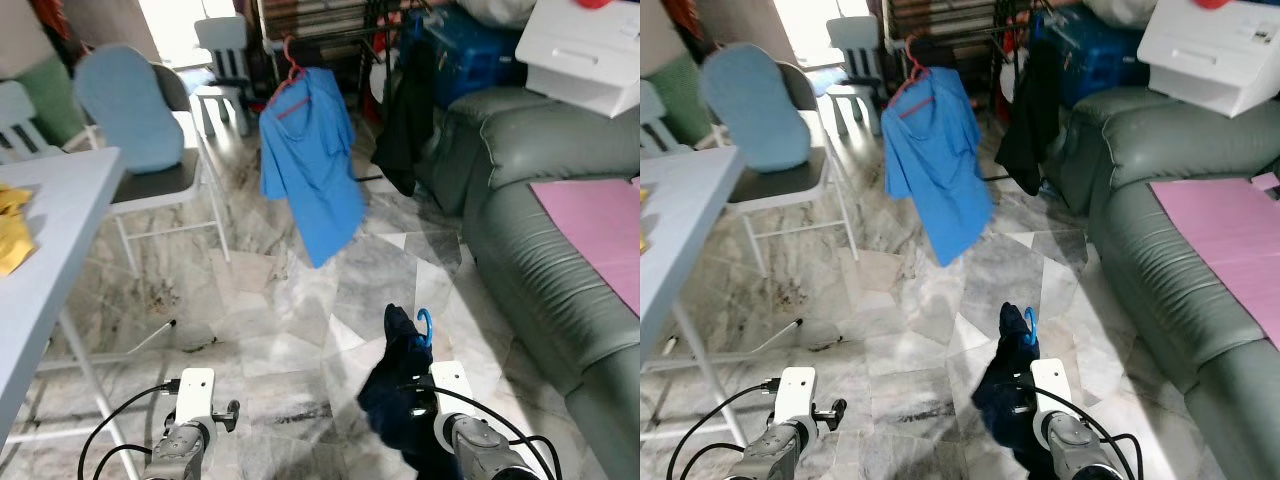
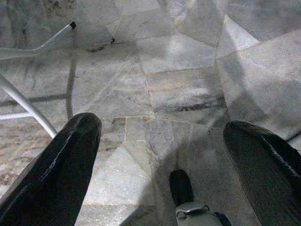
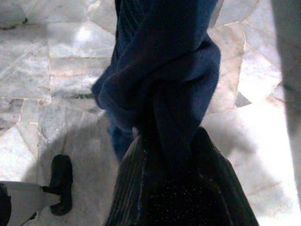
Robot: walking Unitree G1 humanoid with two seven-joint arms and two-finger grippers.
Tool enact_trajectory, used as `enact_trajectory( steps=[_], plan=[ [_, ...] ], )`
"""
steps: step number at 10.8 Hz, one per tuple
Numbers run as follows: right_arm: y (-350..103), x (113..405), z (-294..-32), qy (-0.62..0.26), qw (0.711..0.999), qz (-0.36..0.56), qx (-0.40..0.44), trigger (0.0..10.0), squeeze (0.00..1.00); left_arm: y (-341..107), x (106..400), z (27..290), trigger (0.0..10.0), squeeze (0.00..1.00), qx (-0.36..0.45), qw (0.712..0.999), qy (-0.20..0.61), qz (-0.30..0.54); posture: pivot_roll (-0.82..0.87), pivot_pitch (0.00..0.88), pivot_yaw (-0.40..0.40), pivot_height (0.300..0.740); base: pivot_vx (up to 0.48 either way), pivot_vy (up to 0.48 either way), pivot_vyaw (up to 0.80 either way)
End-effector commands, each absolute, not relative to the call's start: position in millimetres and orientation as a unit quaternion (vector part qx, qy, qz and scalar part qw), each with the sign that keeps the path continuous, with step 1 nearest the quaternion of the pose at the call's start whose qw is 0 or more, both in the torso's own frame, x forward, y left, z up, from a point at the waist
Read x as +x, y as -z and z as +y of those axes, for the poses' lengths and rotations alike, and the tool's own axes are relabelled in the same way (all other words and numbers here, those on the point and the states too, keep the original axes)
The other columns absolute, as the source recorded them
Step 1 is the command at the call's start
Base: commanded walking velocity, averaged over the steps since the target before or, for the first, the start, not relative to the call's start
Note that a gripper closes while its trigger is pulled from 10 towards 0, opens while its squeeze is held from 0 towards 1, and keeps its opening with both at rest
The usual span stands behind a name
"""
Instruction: Hang hanger
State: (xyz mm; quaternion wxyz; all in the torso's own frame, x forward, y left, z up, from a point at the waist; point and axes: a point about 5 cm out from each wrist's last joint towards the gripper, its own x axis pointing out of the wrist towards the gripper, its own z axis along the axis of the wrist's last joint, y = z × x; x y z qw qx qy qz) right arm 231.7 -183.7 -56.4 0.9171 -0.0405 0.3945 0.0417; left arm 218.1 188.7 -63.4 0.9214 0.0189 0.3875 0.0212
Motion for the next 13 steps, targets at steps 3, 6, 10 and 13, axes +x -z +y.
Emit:
enact_trajectory(
  steps=[3, 6, 10, 13],
  plan=[
    [54, 235, -179, -0.054, 0.92, 0.387, -0.042, 10.0, 0.0, 64, 218, 190, 10.0, 0.0, 0.019, 0.918, -0.021, 0.395, -0.16, 0.0, 0.088, 0.74, 0.299, 0.0, 0.0],
    [53, 237, -174, -0.068, 0.919, 0.385, -0.051, 10.0, 0.0, 67, 212, 192, 10.0, 0.0, 0.018, 0.914, -0.025, 0.405, -0.16, 0.0, 0.081, 0.74, 0.196, 0.0, 0.0],
    [49, 244, -167, -0.101, 0.918, 0.378, -0.061, 10.0, 0.0, 70, 208, 193, 10.0, 0.0, 0.008, 0.909, -0.052, 0.414, -0.11, 0.0, 0.024, 0.74, 0.0, 0.0, 0.0],
    [45, 250, -168, -0.117, 0.917, 0.376, -0.071, 10.0, 0.0, 75, 195, 204, 10.0, 0.0, -0.003, 0.902, -0.078, 0.425, -0.07, 0.0, -0.005, 0.74, 0.0, 0.0, 0.0]
  ],
)
